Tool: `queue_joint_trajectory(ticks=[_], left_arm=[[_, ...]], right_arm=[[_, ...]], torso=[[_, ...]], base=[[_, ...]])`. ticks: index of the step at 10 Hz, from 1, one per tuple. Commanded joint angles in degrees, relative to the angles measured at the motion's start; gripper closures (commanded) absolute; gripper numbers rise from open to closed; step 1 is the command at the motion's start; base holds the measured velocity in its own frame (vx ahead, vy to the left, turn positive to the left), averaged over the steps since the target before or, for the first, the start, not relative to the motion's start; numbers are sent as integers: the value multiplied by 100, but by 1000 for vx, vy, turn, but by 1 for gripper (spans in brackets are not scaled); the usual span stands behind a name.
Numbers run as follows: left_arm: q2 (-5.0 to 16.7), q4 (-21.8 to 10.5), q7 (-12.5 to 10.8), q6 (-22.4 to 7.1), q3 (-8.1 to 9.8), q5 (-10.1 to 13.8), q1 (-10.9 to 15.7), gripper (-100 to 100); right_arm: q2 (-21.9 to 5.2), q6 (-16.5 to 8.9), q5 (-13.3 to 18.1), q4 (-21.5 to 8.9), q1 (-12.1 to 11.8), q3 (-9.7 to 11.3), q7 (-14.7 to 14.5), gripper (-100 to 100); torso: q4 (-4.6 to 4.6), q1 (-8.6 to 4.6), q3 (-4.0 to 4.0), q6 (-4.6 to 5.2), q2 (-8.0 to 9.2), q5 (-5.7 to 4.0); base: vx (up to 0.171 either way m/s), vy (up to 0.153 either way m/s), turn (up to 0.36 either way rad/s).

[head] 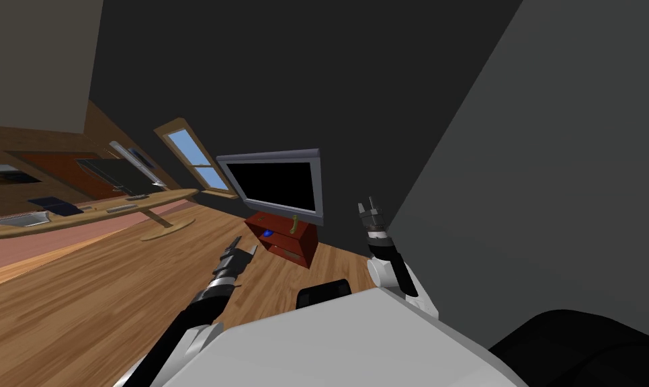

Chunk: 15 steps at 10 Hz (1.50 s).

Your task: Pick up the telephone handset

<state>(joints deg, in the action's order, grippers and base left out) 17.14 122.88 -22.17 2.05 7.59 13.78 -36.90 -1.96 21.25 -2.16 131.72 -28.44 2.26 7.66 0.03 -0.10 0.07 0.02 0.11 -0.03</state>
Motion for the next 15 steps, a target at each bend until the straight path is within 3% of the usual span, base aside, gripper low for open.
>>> queue_joint_trajectory(ticks=[1, 2, 3, 4, 5, 6, 7, 8, 9, 10, 11, 12, 13, 14, 15], left_arm=[[87, -106, -160, -160, 59, 70, -2, -100], [113, -268, -382, -403, 104, 141, 31, -100], [113, -268, -386, -444, 104, 141, 31, -100], [129, -436, -614, -648, 145, 213, 81, -100], [129, -436, -614, -737, 145, 213, 81, -100], [134, -609, -842, -953, 183, 283, 149, -100], [134, -609, -842, -1035, 183, 283, 149, -100], [130, -786, -1068, -1243, 218, 352, 234, -100], [130, -786, -1068, -1338, 218, 352, 234, -100], [115, -964, -1292, -1518, 249, 419, 337, -100], [115, -964, -1292, -1641, 249, 419, 337, -100], [90, -1143, -1511, -1856, 278, 483, 457, -100], [90, -1143, -1511, -1944, 278, 483, 457, -100], [54, -1322, -1724, -2159, 304, 544, 592, -100], [54, -1322, -1724, -2243, 304, 544, 592, -100]], right_arm=[[0, 0, 0, 0, 0, 0, 0, 0], [0, 0, 0, 0, 0, 0, 0, 0], [0, 0, 0, 0, 0, 0, 0, 0], [0, 0, 0, 0, 0, 0, 0, 0], [0, 0, 0, 0, 0, 0, 0, 0], [0, 0, 0, 0, 0, 0, 0, 0], [0, 0, 0, 0, 0, 0, 0, 0], [0, 0, 0, 0, 0, 0, 0, 0], [0, 0, 0, 0, 0, 0, 0, 0], [0, 0, 0, 0, 0, 0, 0, 0], [0, 0, 0, 0, 0, 0, 0, 0], [0, 0, 0, 0, 0, 0, 0, 0], [0, 0, 0, 0, 0, 0, 0, 0], [0, 0, 0, 0, 0, 0, 0, 0], [0, 0, 0, 0, 0, 0, 0, 0]], torso=[[0, 0, 0, 0, 0, 0], [0, 1, 0, 0, -1, 0], [0, -1, 1, 0, 1, 0], [0, -1, 0, 0, 0, -1], [1, -4, 2, 0, 3, -1], [1, -3, 2, 0, 2, -2], [1, -1, 1, 0, 2, -1], [0, 0, -1, 0, -2, -1], [0, 1, -1, 0, -2, 0], [0, 3, -2, 0, -5, 0], [-1, 5, -4, 1, -8, 0], [-1, 6, -5, 0, -9, 0], [-2, 7, -6, 0, -11, 1], [-2, 9, -7, 0, -12, 1], [-3, 11, -8, 1, -15, 2]], base=[[-37, -24, 6], [-42, -30, 2], [-39, -28, 3], [-49, -36, -7], [-42, -32, -3], [-41, -28, -13], [-31, -21, -4], [-32, -19, -20], [-26, -15, -10], [-20, -14, -21], [-14, -9, -19], [-10, -3, -36], [-9, -1, -17], [-5, 4, -34], [-1, 6, -25]])
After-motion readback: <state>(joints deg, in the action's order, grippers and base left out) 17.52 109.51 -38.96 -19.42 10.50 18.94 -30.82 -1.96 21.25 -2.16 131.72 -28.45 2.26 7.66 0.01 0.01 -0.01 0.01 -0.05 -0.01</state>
